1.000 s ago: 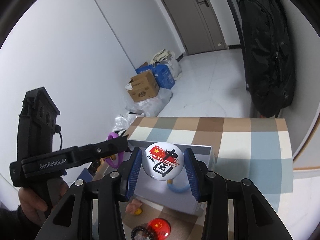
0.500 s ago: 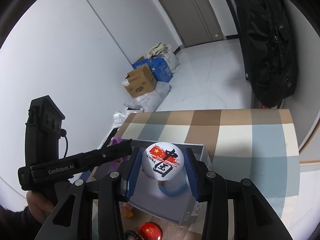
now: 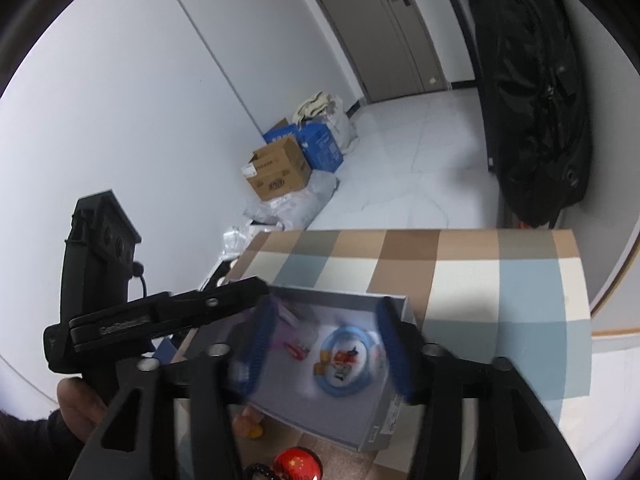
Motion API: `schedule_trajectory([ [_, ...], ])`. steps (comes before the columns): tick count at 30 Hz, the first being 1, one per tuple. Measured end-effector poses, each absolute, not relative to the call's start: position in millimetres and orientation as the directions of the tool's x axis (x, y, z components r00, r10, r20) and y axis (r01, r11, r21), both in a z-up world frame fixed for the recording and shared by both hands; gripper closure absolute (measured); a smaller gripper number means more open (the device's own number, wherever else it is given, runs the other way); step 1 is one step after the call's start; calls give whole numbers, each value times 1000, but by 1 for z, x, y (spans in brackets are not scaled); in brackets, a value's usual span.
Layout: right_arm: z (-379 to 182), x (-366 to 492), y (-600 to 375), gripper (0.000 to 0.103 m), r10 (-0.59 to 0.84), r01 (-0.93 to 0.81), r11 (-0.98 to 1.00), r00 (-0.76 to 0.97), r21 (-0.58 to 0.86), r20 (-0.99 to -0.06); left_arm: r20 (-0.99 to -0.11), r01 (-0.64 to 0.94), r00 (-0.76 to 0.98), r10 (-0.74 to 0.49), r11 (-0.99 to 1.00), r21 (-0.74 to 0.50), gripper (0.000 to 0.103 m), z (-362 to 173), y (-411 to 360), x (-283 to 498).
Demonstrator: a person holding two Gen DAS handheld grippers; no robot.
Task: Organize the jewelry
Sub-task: 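Carry the purple ring and badge into the silver box and open both tools, then lift both tools out of the box back toward the table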
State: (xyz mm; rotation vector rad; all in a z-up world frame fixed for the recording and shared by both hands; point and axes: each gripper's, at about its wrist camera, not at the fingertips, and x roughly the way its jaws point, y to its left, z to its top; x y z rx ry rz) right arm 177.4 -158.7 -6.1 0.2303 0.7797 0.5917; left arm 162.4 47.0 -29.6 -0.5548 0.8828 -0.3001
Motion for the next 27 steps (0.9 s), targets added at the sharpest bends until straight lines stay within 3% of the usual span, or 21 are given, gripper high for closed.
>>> schedule_trajectory([
  [2, -5, 179, -163, 34, 575, -401, 818, 571, 412, -586, -661, 18, 601, -449, 835, -550, 27, -30, 46, 163],
  [4, -6, 181, -167, 25, 564, -378, 825, 579, 419, -589, -660, 14, 608, -441, 838, -546, 27, -28, 46, 162],
  [10, -7, 181, -169, 19, 560, -365, 828, 579, 426, -593, -685, 18, 622, -380, 881, -473, 27, -25, 41, 158],
  [27, -3, 166, -171, 18, 557, -376, 830, 588, 411, -587, -612, 14, 704, -361, 868, -496, 27, -9, 66, 130],
])
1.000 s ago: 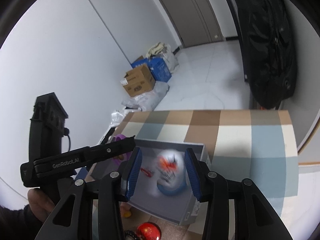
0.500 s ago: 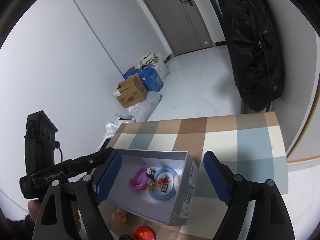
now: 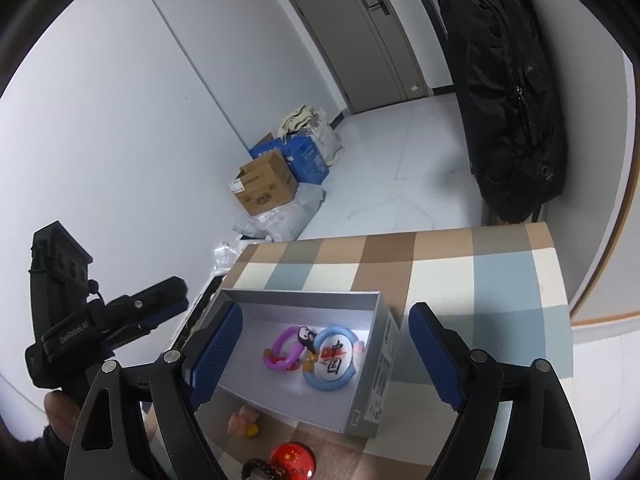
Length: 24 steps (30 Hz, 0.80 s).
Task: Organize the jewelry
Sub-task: 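Lift both tools out of the box back toward the table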
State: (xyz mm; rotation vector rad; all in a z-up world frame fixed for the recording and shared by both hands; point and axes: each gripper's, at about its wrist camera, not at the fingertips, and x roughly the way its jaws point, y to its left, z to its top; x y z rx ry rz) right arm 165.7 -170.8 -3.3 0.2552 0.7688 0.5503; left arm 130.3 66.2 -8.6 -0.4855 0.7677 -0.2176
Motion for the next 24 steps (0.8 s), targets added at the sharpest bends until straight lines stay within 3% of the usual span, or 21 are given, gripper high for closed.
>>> schedule_trajectory([
  [5, -3, 162, -172, 17, 550, -370, 835, 589, 407, -593, -631, -9, 701, -332, 880, -474, 27, -9, 66, 123],
  [10, -3, 153, -178, 8, 539, -362, 842, 601, 401, -590, -654, -15, 693, -305, 900, -435, 27, -11, 61, 111],
  [14, -3, 145, -185, 6, 531, -354, 847, 606, 397, -592, -675, -16, 680, -287, 914, -405, 27, -14, 55, 101],
  [24, -4, 117, -198, 0, 501, -320, 865, 615, 388, -609, -721, -5, 620, -309, 917, -398, 27, -26, 36, 75],
])
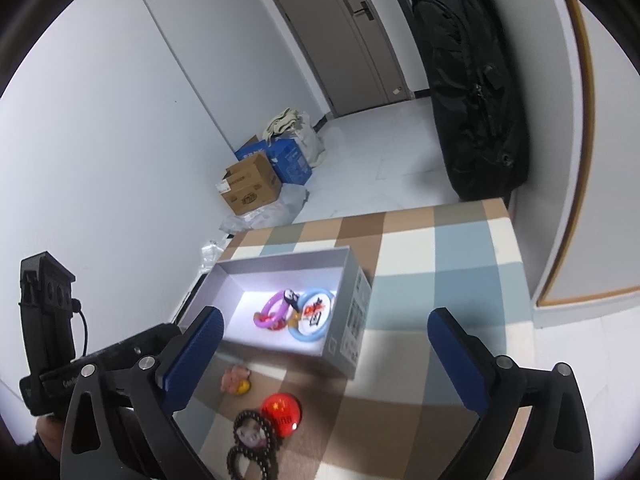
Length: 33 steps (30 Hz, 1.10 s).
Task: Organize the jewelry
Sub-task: 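Lift both tools out of the box back toward the table, then lower the left tool onto the black bead bracelets and close it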
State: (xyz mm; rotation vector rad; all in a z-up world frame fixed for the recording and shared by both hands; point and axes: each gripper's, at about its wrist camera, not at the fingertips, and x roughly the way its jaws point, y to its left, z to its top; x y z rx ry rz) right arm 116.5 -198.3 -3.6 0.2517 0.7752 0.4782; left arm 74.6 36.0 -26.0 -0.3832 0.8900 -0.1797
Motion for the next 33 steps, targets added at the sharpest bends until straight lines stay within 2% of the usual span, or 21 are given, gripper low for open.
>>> schedule_trajectory([
  [7, -10, 101, -202, 0, 470, -295, 882, 595, 367, -652, -755, -8, 571, -322, 918, -398, 26, -36, 22, 59],
  [11, -17, 94, -206, 0, 454, -272, 890, 576, 365, -679, -755, -1, 570, -325, 918, -396, 16, -36, 15, 52],
  [14, -20, 89, -207, 0, 441, -266, 898, 568, 352, -695, -762, 6, 551, -341, 914, -405, 15, -40, 10, 48],
  [25, -32, 75, -216, 0, 418, -239, 908, 547, 343, -725, -814, 75, 492, -308, 947, -312, 15, -52, -17, 33],
  [33, -41, 73, -228, 0, 412, -185, 909, 529, 373, -742, -847, 47, 489, -211, 975, -216, 15, -57, -32, 29],
])
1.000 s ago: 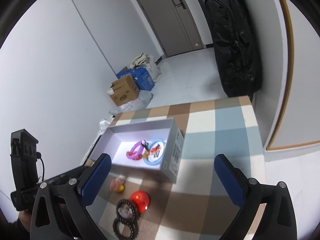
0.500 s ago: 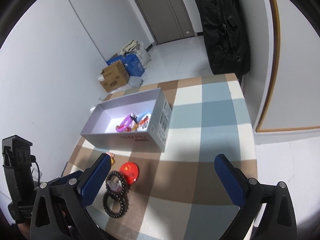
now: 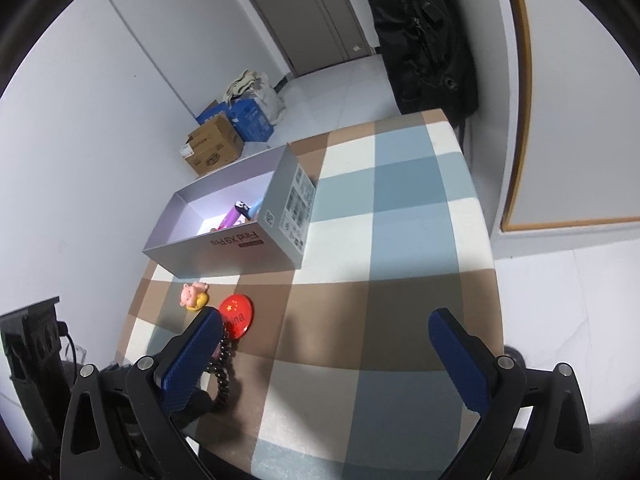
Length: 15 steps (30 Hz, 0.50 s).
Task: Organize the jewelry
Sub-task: 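Lower the left tool onto the black bead bracelets and close it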
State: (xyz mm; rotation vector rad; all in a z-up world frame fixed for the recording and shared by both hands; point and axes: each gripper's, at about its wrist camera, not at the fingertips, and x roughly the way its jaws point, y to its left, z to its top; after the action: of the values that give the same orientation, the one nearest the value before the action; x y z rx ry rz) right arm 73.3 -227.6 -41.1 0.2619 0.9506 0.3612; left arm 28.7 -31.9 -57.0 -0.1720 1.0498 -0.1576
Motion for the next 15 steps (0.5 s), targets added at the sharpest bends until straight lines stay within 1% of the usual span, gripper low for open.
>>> schedule_trajectory([
  [6, -43, 74, -232, 0, 399, -159, 914, 525, 374, -751, -858, 87, 493, -143, 990, -114, 16, -64, -49, 23],
  [10, -42, 73, -237, 0, 399, -145, 912, 531, 384, -747, -862, 111, 490, -126, 990, -81, 16, -66, -53, 17],
  [12, -42, 74, -240, 0, 398, -136, 911, 533, 389, -747, -861, 119, 492, -131, 989, -83, 20, -66, -53, 15],
  [14, -43, 74, -242, 0, 399, -128, 910, 532, 394, -747, -859, 127, 494, -131, 989, -78, 28, -63, -52, 15],
  [15, -43, 74, -243, 0, 399, -124, 909, 531, 398, -747, -859, 128, 495, -127, 989, -72, 29, -63, -52, 15],
])
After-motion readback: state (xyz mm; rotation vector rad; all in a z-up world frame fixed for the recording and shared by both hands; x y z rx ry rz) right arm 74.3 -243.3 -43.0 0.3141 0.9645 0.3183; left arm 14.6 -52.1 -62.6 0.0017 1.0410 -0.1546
